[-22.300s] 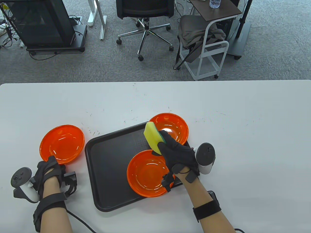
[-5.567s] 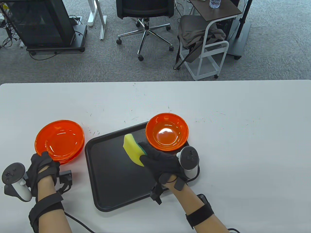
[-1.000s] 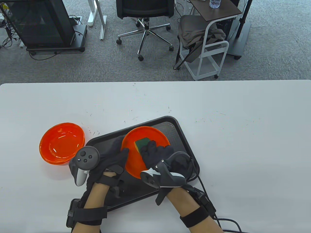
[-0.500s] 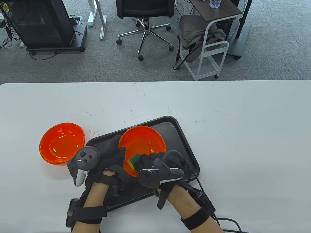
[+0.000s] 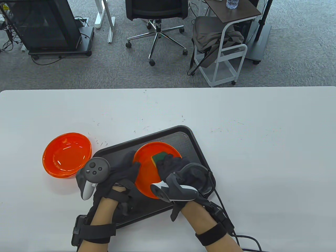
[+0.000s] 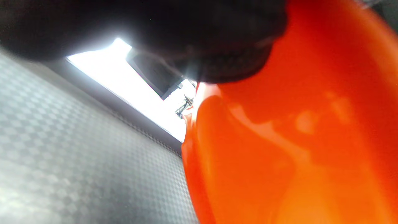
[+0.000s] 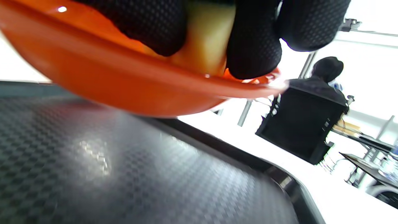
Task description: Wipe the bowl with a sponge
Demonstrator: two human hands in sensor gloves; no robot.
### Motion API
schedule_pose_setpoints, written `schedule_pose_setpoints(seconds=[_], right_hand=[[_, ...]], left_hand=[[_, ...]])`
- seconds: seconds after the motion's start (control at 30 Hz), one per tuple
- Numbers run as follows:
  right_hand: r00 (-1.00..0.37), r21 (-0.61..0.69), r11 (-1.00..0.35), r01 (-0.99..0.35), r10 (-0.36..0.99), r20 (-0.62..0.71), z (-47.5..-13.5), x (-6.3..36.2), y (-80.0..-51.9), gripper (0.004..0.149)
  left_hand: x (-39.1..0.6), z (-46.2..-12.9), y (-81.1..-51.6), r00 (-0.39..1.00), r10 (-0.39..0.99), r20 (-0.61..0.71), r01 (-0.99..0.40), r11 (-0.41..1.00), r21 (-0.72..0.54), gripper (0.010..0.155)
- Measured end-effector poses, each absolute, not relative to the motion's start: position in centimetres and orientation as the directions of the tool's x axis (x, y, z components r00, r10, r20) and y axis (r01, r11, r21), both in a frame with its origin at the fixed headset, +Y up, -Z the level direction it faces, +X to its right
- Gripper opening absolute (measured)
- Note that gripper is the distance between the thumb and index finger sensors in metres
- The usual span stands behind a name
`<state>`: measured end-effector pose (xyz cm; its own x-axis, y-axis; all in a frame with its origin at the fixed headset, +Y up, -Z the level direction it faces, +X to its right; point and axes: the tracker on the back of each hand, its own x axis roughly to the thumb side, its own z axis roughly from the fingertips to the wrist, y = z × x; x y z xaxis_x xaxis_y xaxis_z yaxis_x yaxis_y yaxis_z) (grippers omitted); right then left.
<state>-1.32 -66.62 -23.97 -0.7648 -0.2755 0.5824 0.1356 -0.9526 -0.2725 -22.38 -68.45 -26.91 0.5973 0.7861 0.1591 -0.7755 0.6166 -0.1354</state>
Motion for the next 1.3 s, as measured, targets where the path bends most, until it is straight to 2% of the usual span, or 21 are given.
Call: schedule_pose_setpoints(seconds=[0.17,0.33,0.43,0.57,0.67,0.77,0.83,1.03,1.3], right_hand=[[-0.716,-0.279,-0.96,-0.008,-0.189,0.672,-23.6,-1.7,-66.6,0.048],[-0.639,-0.131,-0.973,-0.19,0.022,0.769,-23.1,-2.2,-66.6,0.047],[-0.604,-0.045,-0.982,-0.184,0.077,0.793,-23.0,-2.5,-66.6,0.047],[-0.629,0.08,-0.993,-0.085,0.116,0.769,-23.0,-2.6,-66.3,0.046],[-0.69,0.122,-0.991,0.057,0.05,0.722,-23.0,-2.7,-66.4,0.046],[-0.746,0.086,-0.969,0.233,-0.121,0.655,-22.8,-2.9,-66.5,0.046],[-0.759,0.044,-0.953,0.301,-0.211,0.616,-22.9,-2.9,-66.5,0.046],[-0.782,-0.038,-0.94,0.338,-0.303,0.545,-23.5,-2.2,-66.5,0.046],[-0.796,-0.186,-0.955,0.231,-0.296,0.529,-24.2,-1.1,-66.4,0.047]], left_hand=[[-21.6,-26.8,-68.5,0.623,0.76,0.186,-0.752,0.647,-0.125,0.056],[-22.3,-26.7,-68.4,0.646,0.74,0.187,-0.746,0.664,-0.048,0.056],[-22.7,-26.7,-68.4,0.654,0.736,0.174,-0.745,0.667,-0.027,0.056],[-23.0,-26.7,-68.3,0.677,0.716,0.169,-0.725,0.688,-0.013,0.055],[-23.2,-26.7,-68.1,0.692,0.703,0.167,-0.713,0.701,0.0,0.055],[-23.3,-26.7,-68.1,0.689,0.708,0.157,-0.716,0.698,-0.008,0.055],[-23.2,-26.7,-68.1,0.681,0.716,0.155,-0.722,0.692,-0.022,0.055],[-22.9,-26.6,-67.9,0.671,0.722,0.167,-0.726,0.686,-0.044,0.055],[-22.1,-26.7,-67.9,0.645,0.736,0.204,-0.729,0.673,-0.124,0.056]])
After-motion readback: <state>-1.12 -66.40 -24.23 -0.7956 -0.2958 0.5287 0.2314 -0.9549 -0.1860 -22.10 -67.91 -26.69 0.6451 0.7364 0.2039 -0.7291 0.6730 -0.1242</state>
